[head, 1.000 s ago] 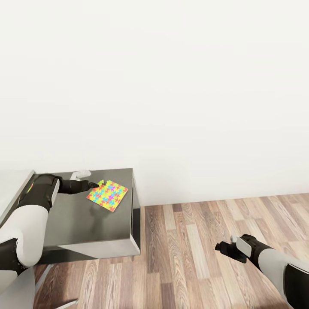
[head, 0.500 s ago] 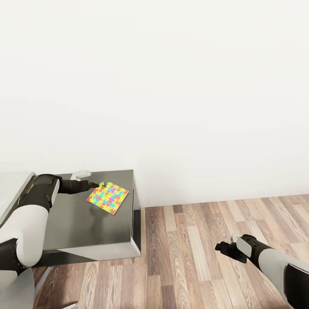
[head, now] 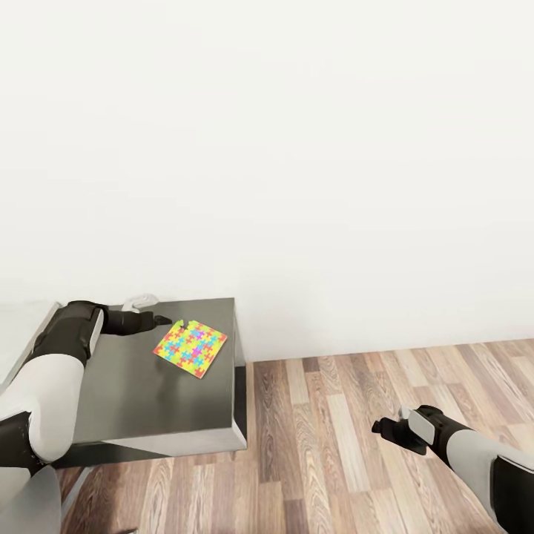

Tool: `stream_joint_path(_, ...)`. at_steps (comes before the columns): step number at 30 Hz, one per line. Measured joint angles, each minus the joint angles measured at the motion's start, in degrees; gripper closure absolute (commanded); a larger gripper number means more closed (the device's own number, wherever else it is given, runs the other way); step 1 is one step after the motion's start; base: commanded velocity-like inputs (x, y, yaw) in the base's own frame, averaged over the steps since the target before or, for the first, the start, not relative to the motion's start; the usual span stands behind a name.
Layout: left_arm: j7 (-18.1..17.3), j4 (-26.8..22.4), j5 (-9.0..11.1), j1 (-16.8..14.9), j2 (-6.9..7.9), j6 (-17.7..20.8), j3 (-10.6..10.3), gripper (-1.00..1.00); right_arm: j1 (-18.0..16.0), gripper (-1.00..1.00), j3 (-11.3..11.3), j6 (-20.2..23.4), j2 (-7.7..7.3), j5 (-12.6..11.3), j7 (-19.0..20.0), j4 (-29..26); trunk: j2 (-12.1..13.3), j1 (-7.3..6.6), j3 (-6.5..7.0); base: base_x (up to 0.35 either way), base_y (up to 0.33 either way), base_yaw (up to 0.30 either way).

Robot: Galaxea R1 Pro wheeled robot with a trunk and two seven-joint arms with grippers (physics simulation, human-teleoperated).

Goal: Put all the toys in the child's room - the three board games (two on the bed and one on the table), the two jigsaw puzzles on the table, and the tennis ball on the table - inside the toy box on the table in the child's room.

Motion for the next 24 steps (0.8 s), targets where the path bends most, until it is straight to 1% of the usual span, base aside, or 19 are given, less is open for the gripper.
stream_joint_path(8, -0.05, 0.00, -0.02, 0.00, 0.01, -0.18, -0.09, -1.00, -0.03, -1.00, 0.05, 0.06, 0.06, 0.00, 0.00, 0.00, 0.00, 0.01, -0.12, 0.014, 0.011, 0.000)
stream_joint_path(24, -0.11, 0.00, 0.02, 0.00, -0.05, -0.26, -0.21, -1.00, 0.02, -1.00, 0.09, 0.07, 0.09, 0.04, 0.00, 0.00, 0.00, 0.01, -1.46, 0.001, 0.001, 0.000)
